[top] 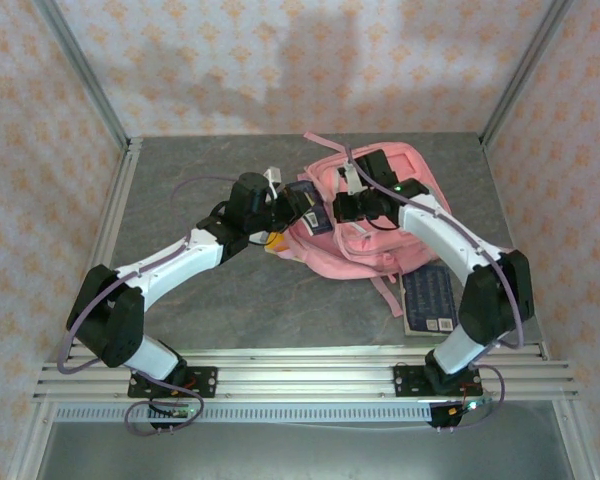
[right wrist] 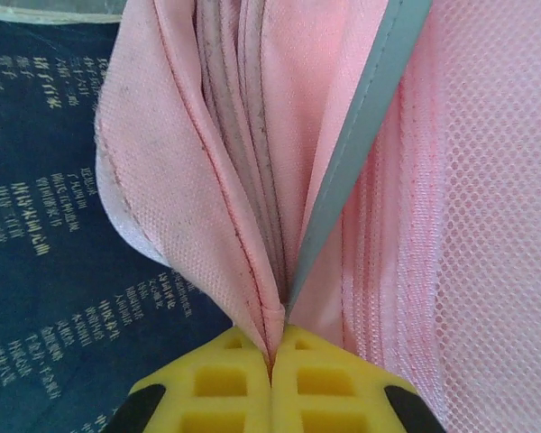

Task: Pack books, pencil case, and school supplies into a backpack

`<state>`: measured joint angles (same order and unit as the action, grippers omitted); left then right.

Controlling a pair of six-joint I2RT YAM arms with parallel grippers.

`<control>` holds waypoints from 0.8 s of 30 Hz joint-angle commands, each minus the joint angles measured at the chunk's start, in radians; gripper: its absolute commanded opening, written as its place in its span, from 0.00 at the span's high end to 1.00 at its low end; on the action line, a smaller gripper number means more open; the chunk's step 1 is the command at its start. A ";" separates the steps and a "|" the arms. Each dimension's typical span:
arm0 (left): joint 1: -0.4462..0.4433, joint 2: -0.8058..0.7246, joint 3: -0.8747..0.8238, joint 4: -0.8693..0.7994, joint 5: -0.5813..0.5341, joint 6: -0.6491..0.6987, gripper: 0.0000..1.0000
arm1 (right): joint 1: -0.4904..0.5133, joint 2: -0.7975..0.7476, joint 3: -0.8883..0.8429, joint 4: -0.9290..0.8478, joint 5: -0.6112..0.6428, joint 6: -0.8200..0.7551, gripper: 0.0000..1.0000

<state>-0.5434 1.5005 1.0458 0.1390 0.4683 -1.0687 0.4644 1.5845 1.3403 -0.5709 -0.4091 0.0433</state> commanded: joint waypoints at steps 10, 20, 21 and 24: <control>0.038 -0.120 -0.004 0.012 -0.030 0.112 1.00 | -0.094 -0.181 0.081 -0.096 -0.063 0.053 1.00; 0.040 -0.016 0.022 0.141 0.018 0.036 1.00 | -0.218 -0.211 0.158 -0.063 -0.292 0.151 1.00; 0.042 0.003 0.028 0.167 0.024 0.021 1.00 | -0.223 -0.208 0.160 -0.055 -0.311 0.160 1.00; 0.036 0.064 0.051 0.229 0.046 -0.018 1.00 | -0.228 -0.199 0.159 -0.038 -0.346 0.181 1.00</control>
<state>-0.5140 1.5242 1.0481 0.2302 0.4824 -1.0412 0.2428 1.4071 1.4597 -0.6586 -0.6727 0.1802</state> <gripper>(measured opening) 0.108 0.042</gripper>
